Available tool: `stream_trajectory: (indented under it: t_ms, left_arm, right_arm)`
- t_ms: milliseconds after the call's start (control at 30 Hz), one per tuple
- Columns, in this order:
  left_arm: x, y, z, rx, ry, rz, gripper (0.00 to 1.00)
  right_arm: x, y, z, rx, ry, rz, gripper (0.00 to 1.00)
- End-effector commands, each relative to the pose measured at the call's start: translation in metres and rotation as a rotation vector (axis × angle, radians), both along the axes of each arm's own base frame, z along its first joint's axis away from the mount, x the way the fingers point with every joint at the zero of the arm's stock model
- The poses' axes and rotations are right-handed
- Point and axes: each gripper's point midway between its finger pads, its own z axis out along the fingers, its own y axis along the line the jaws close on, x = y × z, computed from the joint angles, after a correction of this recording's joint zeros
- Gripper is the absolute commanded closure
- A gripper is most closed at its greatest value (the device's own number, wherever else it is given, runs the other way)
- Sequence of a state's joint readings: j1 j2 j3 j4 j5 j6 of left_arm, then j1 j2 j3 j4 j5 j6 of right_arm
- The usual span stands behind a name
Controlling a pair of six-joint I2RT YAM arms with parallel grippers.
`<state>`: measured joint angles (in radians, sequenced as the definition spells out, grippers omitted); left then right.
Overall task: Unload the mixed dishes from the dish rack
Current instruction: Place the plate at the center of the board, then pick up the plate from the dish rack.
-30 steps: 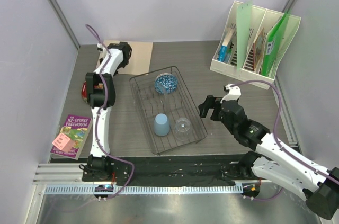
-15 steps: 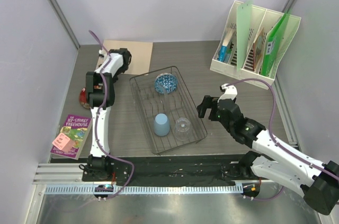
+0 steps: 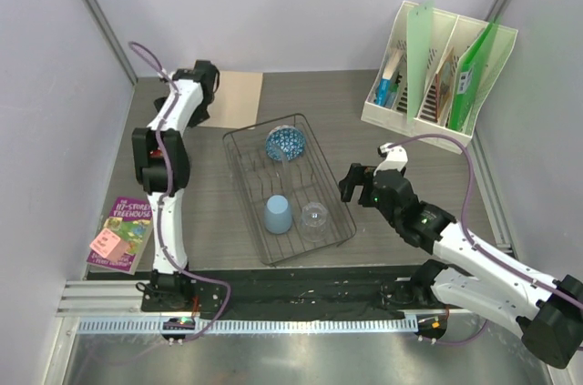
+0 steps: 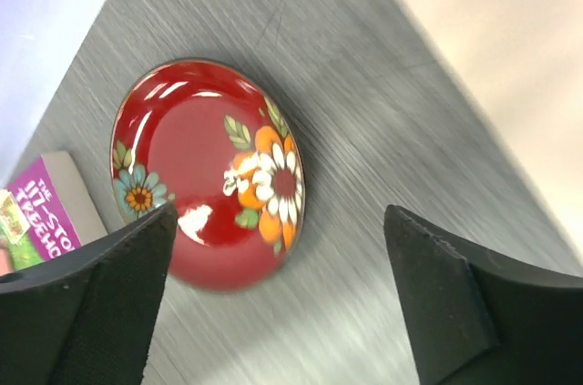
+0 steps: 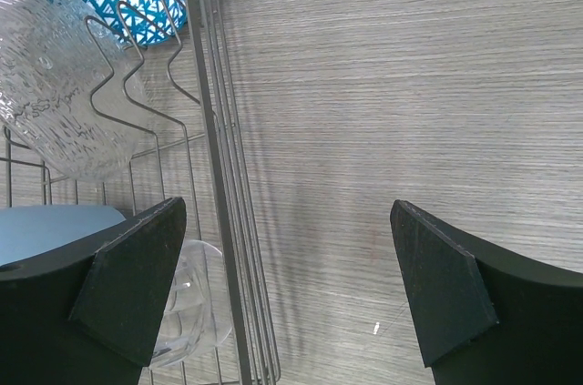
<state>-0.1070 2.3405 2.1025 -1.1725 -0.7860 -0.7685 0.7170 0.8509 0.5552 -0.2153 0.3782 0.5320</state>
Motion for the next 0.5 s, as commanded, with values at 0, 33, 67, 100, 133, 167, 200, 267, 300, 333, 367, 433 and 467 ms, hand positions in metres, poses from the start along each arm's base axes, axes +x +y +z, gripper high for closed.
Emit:
stream_trajectory:
  t_ms: [0,33,67,100,133,167,200,267,300,333,367,433,467]
  left_arm:
    - [0.012,-0.032,0.116,-0.147,-0.384,-0.021,0.05]
    - [0.01,-0.039,0.126,-0.161,-0.416,-0.033,0.03]
    - [0.007,-0.053,0.147,-0.197,-0.479,-0.06,0.03]
    - [0.004,-0.063,0.155,-0.222,-0.506,-0.078,0.03]
    - [0.002,-0.083,0.163,-0.253,-0.535,-0.117,0.06]
    - [-0.009,-0.095,0.173,-0.286,-0.562,-0.144,0.08]
    - [-0.008,-0.11,0.181,-0.309,-0.611,-0.175,0.1]
    - [-0.027,-0.159,0.185,-0.338,-0.623,-0.285,0.15]
    - [-0.032,-0.172,0.185,-0.328,-0.627,-0.312,0.16]
    - [-0.044,-0.203,0.182,-0.34,-0.619,-0.369,0.19]
    - [-0.049,-0.214,0.174,-0.329,-0.6,-0.378,0.2]
    - [-0.067,-0.243,0.163,-0.337,-0.557,-0.421,0.21]
    - [-0.072,-0.249,0.156,-0.337,-0.541,-0.422,0.22]
  right_arm:
    - [0.012,0.004,0.026,0.039,-0.068,-0.021,0.0]
    - [0.012,0.005,0.027,0.043,-0.068,-0.02,0.0]
    - [0.012,0.006,0.027,0.048,-0.067,-0.018,0.0]
    - [0.013,0.007,0.028,0.055,-0.07,-0.016,0.0]
    - [0.012,0.008,0.027,0.059,-0.067,-0.015,0.0]
    - [0.013,0.009,0.027,0.066,-0.067,-0.015,0.0]
    - [0.014,0.01,0.027,0.07,-0.068,-0.014,0.0]
    - [0.014,0.012,0.024,0.074,-0.064,-0.015,0.0]
    - [0.015,0.012,0.023,0.074,-0.061,-0.014,0.0]
    - [0.015,0.013,0.022,0.07,-0.056,-0.013,0.0]
    - [0.015,0.014,0.021,0.068,-0.052,-0.014,0.0]
    - [0.015,0.014,0.022,0.072,-0.051,-0.01,0.0]
    - [0.015,0.013,0.022,0.073,-0.052,-0.016,0.0]
